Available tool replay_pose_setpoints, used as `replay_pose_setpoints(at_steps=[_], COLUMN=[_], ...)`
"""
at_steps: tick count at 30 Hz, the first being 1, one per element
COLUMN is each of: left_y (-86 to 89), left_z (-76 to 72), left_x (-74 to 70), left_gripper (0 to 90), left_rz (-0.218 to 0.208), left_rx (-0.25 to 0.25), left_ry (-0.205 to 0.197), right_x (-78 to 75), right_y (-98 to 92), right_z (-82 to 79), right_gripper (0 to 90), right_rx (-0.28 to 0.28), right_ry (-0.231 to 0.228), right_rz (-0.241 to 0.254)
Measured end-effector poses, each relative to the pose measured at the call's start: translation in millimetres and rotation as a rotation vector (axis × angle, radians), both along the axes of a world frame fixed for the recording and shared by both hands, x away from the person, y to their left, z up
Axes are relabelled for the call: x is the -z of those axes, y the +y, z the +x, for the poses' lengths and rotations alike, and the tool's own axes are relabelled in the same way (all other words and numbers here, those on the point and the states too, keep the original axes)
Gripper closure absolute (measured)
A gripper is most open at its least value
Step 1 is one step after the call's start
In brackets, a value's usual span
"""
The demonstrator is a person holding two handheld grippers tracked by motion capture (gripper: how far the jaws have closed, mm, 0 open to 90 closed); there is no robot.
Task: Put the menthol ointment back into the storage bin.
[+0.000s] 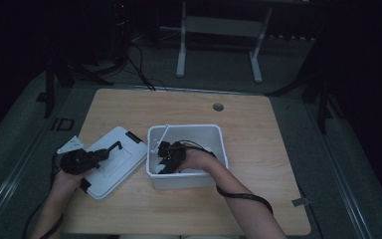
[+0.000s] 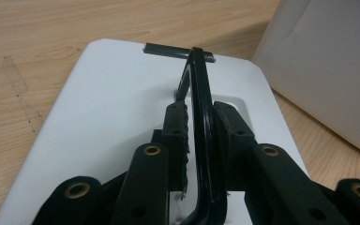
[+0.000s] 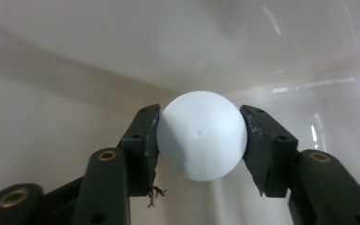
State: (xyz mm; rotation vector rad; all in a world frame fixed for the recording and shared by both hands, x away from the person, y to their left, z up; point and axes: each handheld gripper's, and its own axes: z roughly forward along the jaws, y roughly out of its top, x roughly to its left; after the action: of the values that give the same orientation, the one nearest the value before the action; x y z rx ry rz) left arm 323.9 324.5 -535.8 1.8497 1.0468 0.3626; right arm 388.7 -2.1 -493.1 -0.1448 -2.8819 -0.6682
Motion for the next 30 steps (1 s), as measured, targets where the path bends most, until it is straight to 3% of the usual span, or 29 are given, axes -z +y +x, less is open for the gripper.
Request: replay_pose_setpoints(at_steps=[8,15,24,30], left_y=[-0.2,-0.7,-2.1,-1.3], left_z=[0.1,-0.1,-0.5,1.2], left_x=[0.2,0.2,-0.9,-0.8], left_gripper=[75.4,75.3,72.6,69.2], left_rz=[0.001,0.005,0.008,-0.010], left_rx=[0.002,0.004,0.013,0.025], left_ry=[0.004,0.006,0.010,0.026], right_x=[-3.2,-15.8,-42.1,-57.8], right_y=[-11.0,-26.7,-57.9,-82.2], right_z=[3.4,5.6,7.2,1.9], right_gripper=[42.4,41.0,38.9,30.4], right_rx=[0.026,0.058,0.139,0.199], right_ry=[0.006,0.004,-0.031,-0.042], right_rz=[0.001,0.040,0.138,0.211])
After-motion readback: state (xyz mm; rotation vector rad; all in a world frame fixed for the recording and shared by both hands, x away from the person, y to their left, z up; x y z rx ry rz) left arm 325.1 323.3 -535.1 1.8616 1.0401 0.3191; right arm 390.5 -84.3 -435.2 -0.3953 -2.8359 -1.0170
